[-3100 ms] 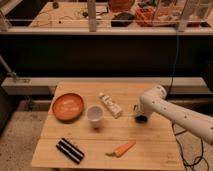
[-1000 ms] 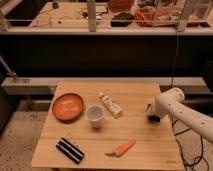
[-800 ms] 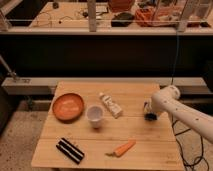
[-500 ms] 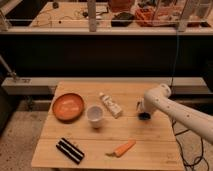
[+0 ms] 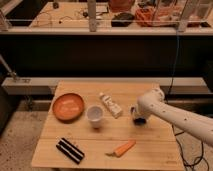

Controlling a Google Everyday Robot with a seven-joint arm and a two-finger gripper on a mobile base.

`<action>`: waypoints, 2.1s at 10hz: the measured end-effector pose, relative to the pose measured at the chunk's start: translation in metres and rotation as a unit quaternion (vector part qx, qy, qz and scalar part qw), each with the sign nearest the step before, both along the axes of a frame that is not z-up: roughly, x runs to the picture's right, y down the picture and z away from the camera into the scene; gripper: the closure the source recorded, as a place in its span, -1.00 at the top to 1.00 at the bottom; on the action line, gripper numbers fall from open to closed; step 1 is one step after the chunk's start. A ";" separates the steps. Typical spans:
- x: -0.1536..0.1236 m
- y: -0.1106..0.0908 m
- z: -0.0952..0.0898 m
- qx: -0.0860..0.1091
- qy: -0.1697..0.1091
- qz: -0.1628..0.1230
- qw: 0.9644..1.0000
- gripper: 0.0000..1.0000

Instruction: Wipe the white sponge on the table

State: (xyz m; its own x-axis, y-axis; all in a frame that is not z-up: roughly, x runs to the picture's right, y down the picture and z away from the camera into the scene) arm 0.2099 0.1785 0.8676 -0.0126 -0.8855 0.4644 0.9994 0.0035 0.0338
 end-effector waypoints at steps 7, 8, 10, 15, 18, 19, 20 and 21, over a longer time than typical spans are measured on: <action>0.068 0.046 -0.036 0.001 0.052 0.026 0.998 -1.00; 0.074 0.044 -0.036 0.007 0.060 0.032 0.998 -1.00; 0.084 0.030 -0.027 0.022 0.082 0.046 0.995 -1.00; 0.072 -0.033 0.027 0.034 0.079 0.054 0.995 -1.00; 0.036 -0.042 0.038 0.021 0.046 0.040 0.998 -1.00; 0.020 -0.041 0.038 0.017 0.032 0.029 0.999 -1.00; 0.001 -0.038 0.037 0.012 0.015 0.016 1.000 -1.00; -0.009 -0.034 0.033 0.009 0.004 0.006 1.000 -1.00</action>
